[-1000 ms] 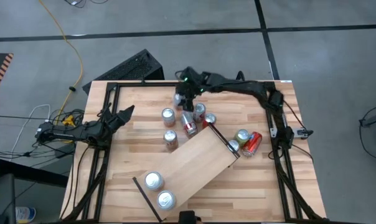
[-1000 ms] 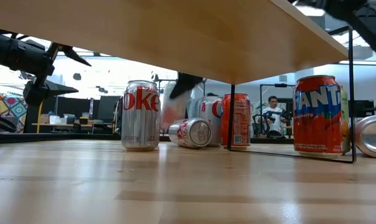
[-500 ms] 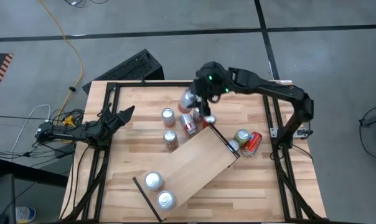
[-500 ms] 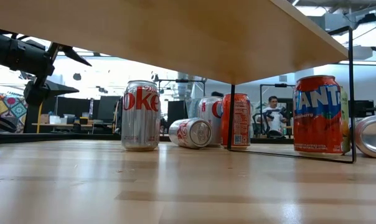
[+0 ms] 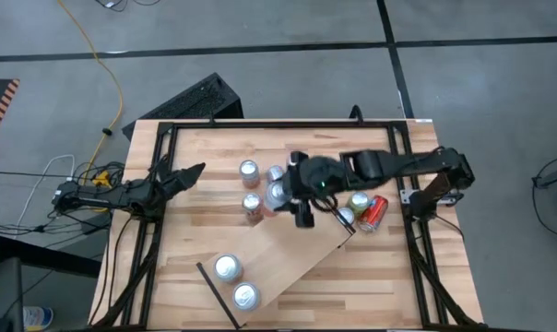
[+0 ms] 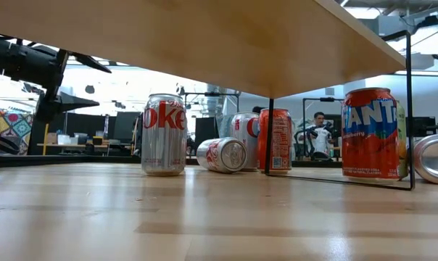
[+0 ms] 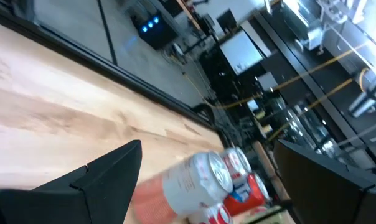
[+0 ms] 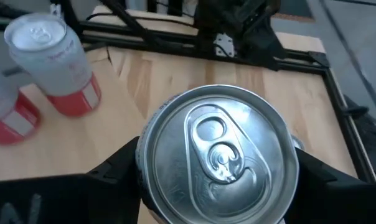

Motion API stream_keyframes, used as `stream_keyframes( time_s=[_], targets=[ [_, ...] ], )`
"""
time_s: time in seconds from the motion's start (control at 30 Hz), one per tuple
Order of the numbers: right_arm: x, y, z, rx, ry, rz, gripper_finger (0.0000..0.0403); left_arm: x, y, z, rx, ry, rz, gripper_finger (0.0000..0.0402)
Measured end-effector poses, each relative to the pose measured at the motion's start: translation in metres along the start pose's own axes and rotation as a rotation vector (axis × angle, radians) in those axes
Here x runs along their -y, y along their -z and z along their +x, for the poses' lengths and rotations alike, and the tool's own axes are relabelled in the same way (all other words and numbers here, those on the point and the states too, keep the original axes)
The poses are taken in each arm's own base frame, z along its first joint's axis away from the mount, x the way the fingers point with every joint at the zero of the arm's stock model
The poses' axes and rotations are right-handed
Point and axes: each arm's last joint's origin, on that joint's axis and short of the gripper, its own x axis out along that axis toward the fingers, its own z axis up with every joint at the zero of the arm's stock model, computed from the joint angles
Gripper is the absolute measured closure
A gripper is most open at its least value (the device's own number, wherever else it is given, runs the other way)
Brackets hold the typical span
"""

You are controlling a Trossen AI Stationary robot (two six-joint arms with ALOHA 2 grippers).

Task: Place canned beverage on shelf
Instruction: Put the orange white soda can on the shelf

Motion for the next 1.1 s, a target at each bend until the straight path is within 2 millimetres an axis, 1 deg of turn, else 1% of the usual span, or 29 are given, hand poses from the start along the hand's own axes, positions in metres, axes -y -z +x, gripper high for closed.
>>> stream_keyframes(
  time_s=[0.07, 0.17, 0.3, 0.57, 0.67, 0.73, 0.8, 0.87, 0.97, 1.03, 1.1],
  targets=[
    [-0.011, 0.001, -0.002, -0.002, 0.016, 0.039, 0.0140, 0.000, 0.000, 0.000, -0.015, 0.012, -0.003, 0.0051],
    [-0.026, 0.000, -0.006, -0.001, -0.014, 0.078, 0.0140, 0.001, 0.001, 0.000, -0.043, 0.035, -0.006, 0.0051],
    [-0.049, 0.000, -0.016, 0.000, -0.057, 0.058, 0.0140, 0.002, 0.002, 0.000, -0.076, 0.061, -0.011, 0.0051],
    [-0.086, 0.004, -0.028, 0.002, -0.110, 0.109, 0.0140, 0.003, 0.002, 0.000, -0.095, 0.069, -0.096, 0.0051],
    [-0.102, 0.005, -0.017, -0.013, -0.103, 0.086, 0.0140, 0.003, 0.003, 0.000, -0.109, 0.077, -0.128, 0.0051],
    [-0.112, 0.005, -0.011, -0.069, -0.108, 0.054, 0.0140, 0.003, 0.003, 0.000, -0.123, 0.084, -0.152, 0.0051],
    [-0.115, -0.005, -0.007, -0.076, -0.111, 0.035, 0.0140, 0.004, 0.003, 0.000, -0.144, 0.096, -0.178, 0.0051],
    [-0.120, -0.018, -0.009, -0.074, -0.115, 0.017, 0.0140, 0.004, 0.004, -0.001, -0.160, 0.104, -0.195, 0.0051],
    [-0.122, -0.030, -0.010, -0.122, -0.080, -0.029, 0.0140, 0.005, 0.004, -0.001, -0.178, 0.119, -0.191, 0.0051],
    [-0.129, -0.028, 0.002, -0.131, -0.079, -0.040, 0.0140, 0.005, 0.004, -0.001, -0.178, 0.117, -0.192, 0.0051],
    [-0.134, -0.018, 0.007, -0.163, -0.095, -0.042, 0.0140, 0.005, 0.004, -0.001, -0.177, 0.119, -0.189, 0.0051]
  ],
)
